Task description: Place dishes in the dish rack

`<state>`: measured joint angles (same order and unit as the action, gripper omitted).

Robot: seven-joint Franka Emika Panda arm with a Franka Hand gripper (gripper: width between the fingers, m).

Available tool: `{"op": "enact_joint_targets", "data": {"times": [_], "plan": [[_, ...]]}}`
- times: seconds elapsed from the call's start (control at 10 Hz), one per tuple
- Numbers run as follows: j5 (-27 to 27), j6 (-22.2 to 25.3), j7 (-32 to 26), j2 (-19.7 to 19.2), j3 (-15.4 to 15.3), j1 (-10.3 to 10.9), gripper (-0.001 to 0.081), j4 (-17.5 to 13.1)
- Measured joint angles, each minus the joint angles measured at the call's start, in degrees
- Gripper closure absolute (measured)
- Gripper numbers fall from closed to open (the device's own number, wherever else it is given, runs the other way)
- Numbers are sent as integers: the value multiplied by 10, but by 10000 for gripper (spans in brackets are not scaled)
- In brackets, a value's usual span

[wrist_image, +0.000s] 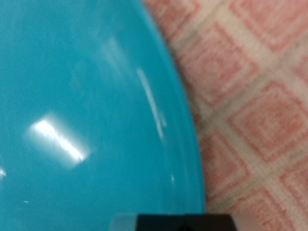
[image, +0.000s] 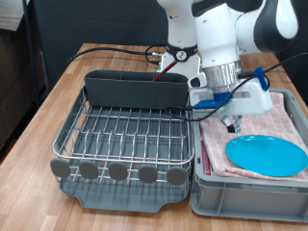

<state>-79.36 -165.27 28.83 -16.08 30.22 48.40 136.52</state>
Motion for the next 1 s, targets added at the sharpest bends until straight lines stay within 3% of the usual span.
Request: {"op": "enact_joint_targets", "data": {"times": [0.3, 0.6, 0.8, 1.0], "plan": [[90, -3, 75, 7, 24, 11, 807, 7], [207, 2, 158, 31, 64, 37, 806, 25], [260, 21, 176, 47, 75, 43, 806, 33], [278, 31, 180, 50, 75, 45, 806, 33]]}}
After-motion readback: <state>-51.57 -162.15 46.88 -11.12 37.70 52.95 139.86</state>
